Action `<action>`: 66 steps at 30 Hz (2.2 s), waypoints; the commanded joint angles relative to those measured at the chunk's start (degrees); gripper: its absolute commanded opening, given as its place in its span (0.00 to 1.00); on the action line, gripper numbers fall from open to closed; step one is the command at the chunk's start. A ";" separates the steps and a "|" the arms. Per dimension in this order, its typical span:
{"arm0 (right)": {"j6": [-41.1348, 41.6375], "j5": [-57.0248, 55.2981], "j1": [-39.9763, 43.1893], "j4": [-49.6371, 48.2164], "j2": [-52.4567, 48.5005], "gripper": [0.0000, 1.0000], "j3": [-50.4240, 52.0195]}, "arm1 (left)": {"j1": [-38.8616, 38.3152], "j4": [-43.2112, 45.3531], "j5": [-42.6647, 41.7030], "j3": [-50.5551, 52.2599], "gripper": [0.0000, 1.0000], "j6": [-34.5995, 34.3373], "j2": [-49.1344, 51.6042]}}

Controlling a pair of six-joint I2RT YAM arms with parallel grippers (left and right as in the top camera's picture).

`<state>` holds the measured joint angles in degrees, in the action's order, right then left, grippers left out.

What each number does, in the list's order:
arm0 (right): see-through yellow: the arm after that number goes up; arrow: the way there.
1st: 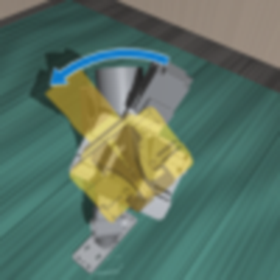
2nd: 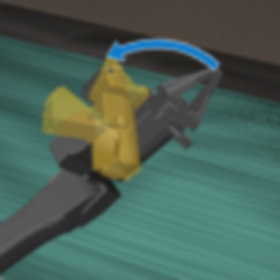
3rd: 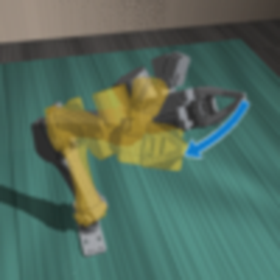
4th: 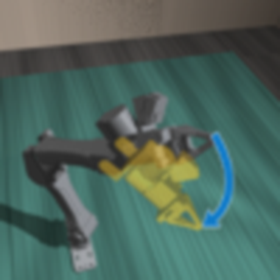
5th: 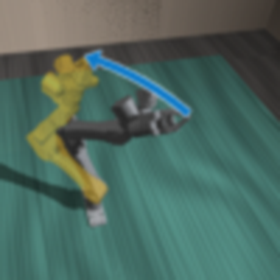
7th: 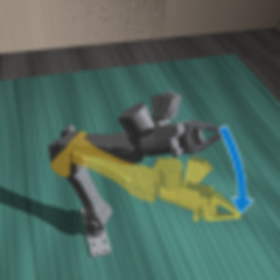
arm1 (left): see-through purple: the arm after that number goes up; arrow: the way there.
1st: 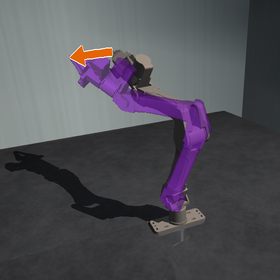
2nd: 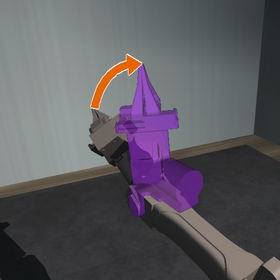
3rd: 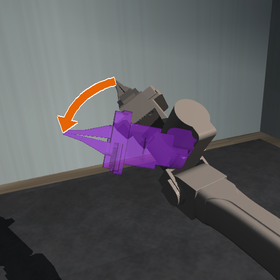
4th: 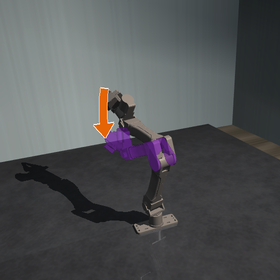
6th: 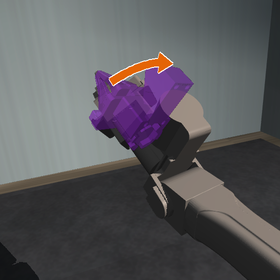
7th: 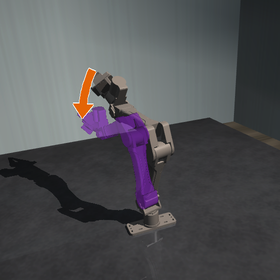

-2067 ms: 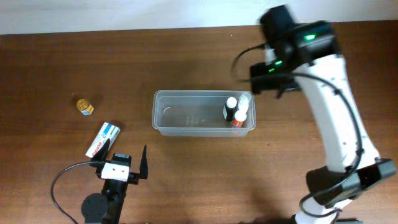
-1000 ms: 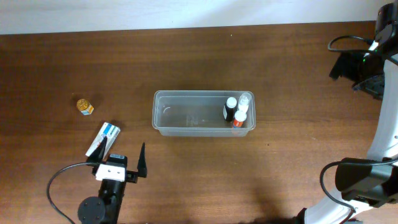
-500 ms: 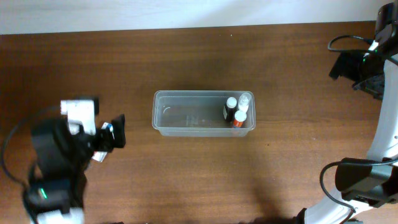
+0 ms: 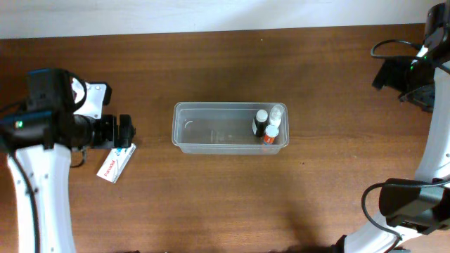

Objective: Pack container
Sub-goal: 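Move the left gripper down over the white Panadol box, then close the left gripper on the Panadol box's end and lift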

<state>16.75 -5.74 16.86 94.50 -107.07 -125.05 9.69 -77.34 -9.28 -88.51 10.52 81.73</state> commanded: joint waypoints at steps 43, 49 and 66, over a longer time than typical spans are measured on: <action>0.72 0.11 0.42 -0.04 1.31 0.98 -0.85 | 2.84 7.52 10.32 5.57 0.99 13.42 32.54; 0.72 0.11 0.42 -0.04 1.31 0.98 -0.85 | 3.39 12.52 16.41 10.78 0.99 10.75 32.59; 0.72 0.09 0.42 -0.07 1.31 0.98 -0.85 | 3.37 19.85 7.96 13.79 0.99 10.75 32.59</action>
<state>16.75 -5.74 16.86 94.50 -107.07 -125.05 12.88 -58.00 2.02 -75.09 21.65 113.80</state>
